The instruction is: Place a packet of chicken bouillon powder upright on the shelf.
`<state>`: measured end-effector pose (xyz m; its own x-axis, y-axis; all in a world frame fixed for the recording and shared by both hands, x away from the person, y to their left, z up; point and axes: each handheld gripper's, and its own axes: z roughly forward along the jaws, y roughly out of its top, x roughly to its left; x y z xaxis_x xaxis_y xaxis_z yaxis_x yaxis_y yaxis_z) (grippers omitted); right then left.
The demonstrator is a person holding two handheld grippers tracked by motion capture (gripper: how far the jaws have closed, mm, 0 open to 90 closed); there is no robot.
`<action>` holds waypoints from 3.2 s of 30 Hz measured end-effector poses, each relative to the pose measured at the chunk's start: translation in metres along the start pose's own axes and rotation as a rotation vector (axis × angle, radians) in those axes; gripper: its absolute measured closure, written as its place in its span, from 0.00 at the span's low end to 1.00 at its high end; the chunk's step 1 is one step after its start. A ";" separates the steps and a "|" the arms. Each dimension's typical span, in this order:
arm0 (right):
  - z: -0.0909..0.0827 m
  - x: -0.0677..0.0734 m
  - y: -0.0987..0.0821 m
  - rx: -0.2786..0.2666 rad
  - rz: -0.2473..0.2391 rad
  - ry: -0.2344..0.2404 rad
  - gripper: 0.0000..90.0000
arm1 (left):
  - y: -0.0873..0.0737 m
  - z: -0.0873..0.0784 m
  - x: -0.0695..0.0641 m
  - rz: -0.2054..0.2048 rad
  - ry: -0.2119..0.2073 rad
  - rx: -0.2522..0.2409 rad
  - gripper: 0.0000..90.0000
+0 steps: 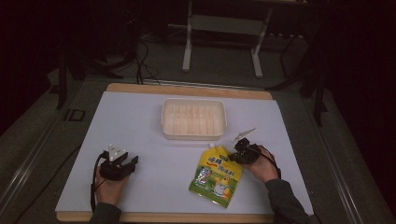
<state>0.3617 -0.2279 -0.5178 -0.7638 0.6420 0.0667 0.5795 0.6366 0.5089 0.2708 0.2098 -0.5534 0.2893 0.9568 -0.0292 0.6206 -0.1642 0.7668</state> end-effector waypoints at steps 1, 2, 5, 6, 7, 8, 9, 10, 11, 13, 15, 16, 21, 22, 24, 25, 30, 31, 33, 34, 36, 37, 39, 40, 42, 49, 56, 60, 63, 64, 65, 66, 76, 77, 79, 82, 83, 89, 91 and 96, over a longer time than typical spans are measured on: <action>-0.002 0.001 0.000 -0.006 -0.001 0.001 1.00 | 0.000 0.000 0.000 0.000 -0.001 0.000 0.60; -0.002 0.001 0.000 -0.008 -0.009 -0.002 1.00 | 0.000 0.000 0.000 0.001 0.000 -0.001 0.60; -0.004 0.003 0.001 -0.006 -0.022 -0.010 1.00 | 0.000 0.000 0.000 0.000 0.001 0.000 0.60; -0.005 0.003 0.002 -0.007 -0.016 -0.012 1.00 | 0.000 0.000 0.000 0.000 0.000 0.000 0.60; -0.006 0.004 0.002 -0.010 -0.020 -0.017 1.00 | 0.000 0.000 0.000 0.000 0.001 0.000 0.60; -0.006 0.004 0.002 -0.012 -0.021 -0.018 1.00 | 0.000 0.000 0.000 -0.001 0.001 0.000 0.60; -0.007 0.004 0.002 -0.013 -0.020 -0.020 1.00 | 0.000 0.000 0.000 0.000 0.000 0.000 0.60; -0.009 0.005 0.001 -0.018 -0.021 -0.019 1.00 | 0.000 0.000 0.000 0.000 0.000 0.000 0.60; -0.009 0.004 0.001 -0.020 -0.024 -0.020 1.00 | 0.000 0.000 0.000 -0.001 0.001 -0.001 0.60; -0.012 0.004 0.001 -0.033 -0.023 -0.015 1.00 | 0.000 0.000 0.000 -0.001 0.001 0.000 0.60; -0.015 0.005 0.001 -0.041 -0.021 -0.011 1.00 | 0.000 0.000 0.000 -0.001 0.002 0.000 0.60; -0.015 0.005 0.001 -0.041 -0.021 -0.011 1.00 | 0.000 0.000 0.000 -0.001 0.002 0.000 0.60; -0.024 0.006 0.004 -0.059 -0.004 -0.006 1.00 | 0.000 0.000 0.000 0.000 0.003 -0.001 0.60; -0.026 0.006 0.005 -0.059 -0.006 -0.003 1.00 | 0.000 0.000 0.000 0.000 0.004 -0.001 0.60; -0.030 0.006 0.006 -0.068 -0.005 0.001 1.00 | 0.000 0.000 0.000 -0.001 0.003 0.000 0.60; -0.032 0.007 0.006 -0.076 -0.006 0.004 1.00 | 0.000 0.000 0.000 -0.001 0.004 0.000 0.60; -0.041 0.009 0.008 -0.095 0.002 0.013 1.00 | 0.000 0.000 0.000 0.003 0.004 0.000 0.60; -0.043 0.010 0.009 -0.102 0.007 0.017 1.00 | 0.000 0.000 0.000 0.002 0.004 0.000 0.60; -0.047 0.011 0.010 -0.110 0.004 0.020 1.00 | 0.000 0.000 0.000 0.002 0.004 0.000 0.60; -0.049 0.012 0.011 -0.117 0.005 0.023 1.00 | 0.000 0.000 0.000 0.002 0.004 0.000 0.60; -0.053 0.015 0.012 -0.118 -0.005 0.024 1.00 | 0.000 0.000 0.000 -0.001 0.004 -0.001 0.60; -0.055 0.017 0.013 -0.122 -0.012 0.022 1.00 | 0.000 0.000 0.000 -0.001 0.003 -0.001 0.60; -0.060 0.019 0.015 -0.141 -0.020 0.031 1.00 | 0.000 0.000 0.000 -0.003 0.005 -0.003 0.60; -0.063 0.019 0.016 -0.148 -0.023 0.037 1.00 | 0.000 0.000 0.000 -0.003 0.005 -0.003 0.60; -0.067 0.021 0.018 -0.162 -0.029 0.050 1.00 | 0.000 0.000 0.000 -0.003 0.005 -0.005 0.60; -0.084 0.029 0.026 -0.227 -0.064 0.111 1.00 | 0.000 0.000 0.000 -0.004 0.005 -0.004 0.60; -0.098 0.032 0.033 -0.290 -0.073 0.138 1.00 | 0.000 0.000 0.000 -0.003 0.004 -0.003 0.60; -0.104 0.032 0.035 -0.305 -0.070 0.156 1.00 | 0.000 0.000 0.000 -0.006 0.004 -0.004 0.60; -0.109 0.032 0.036 -0.318 -0.067 0.161 1.00 | 0.000 0.000 0.000 -0.005 0.005 -0.003 0.60; -0.110 0.031 0.037 -0.319 -0.066 0.159 1.00 | 0.000 0.000 0.000 -0.005 0.005 -0.002 0.60; -0.112 0.031 0.037 -0.325 -0.067 0.156 1.00 | 0.000 0.000 0.000 -0.005 0.006 -0.002 0.60; -0.114 0.031 0.038 -0.333 -0.067 0.150 1.00 | 0.000 0.000 0.000 -0.004 0.006 -0.002 0.60; -0.123 0.028 0.043 -0.366 -0.052 0.138 1.00 | 0.000 0.000 0.000 -0.005 0.006 -0.001 0.60; -0.123 0.028 0.044 -0.368 -0.048 0.138 1.00 | 0.000 0.000 0.000 -0.004 0.006 -0.002 0.60; -0.123 0.026 0.045 -0.370 -0.045 0.135 1.00 | 0.000 0.000 0.000 -0.005 0.006 -0.003 0.60; -0.123 0.024 0.046 -0.370 -0.037 0.136 1.00 | 0.000 0.000 0.000 -0.007 0.006 -0.003 0.60; -0.123 0.024 0.046 -0.370 -0.035 0.133 1.00 | 0.000 -0.001 0.000 -0.003 0.007 -0.002 0.60; -0.126 0.021 0.047 -0.381 -0.029 0.131 1.00 | 0.000 -0.001 0.000 -0.002 0.008 -0.006 0.60; -0.127 0.020 0.047 -0.387 -0.025 0.135 1.00 | 0.000 -0.001 0.000 -0.001 0.009 -0.006 0.60; -0.131 0.018 0.048 -0.397 -0.013 0.142 1.00 | 0.000 0.000 0.000 -0.001 0.008 -0.006 0.60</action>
<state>0.3382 -0.2415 -0.3799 -0.8180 0.5521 0.1616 0.4362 0.4121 0.8000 0.2701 0.2095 -0.5532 0.2824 0.9590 -0.0247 0.6162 -0.1616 0.7708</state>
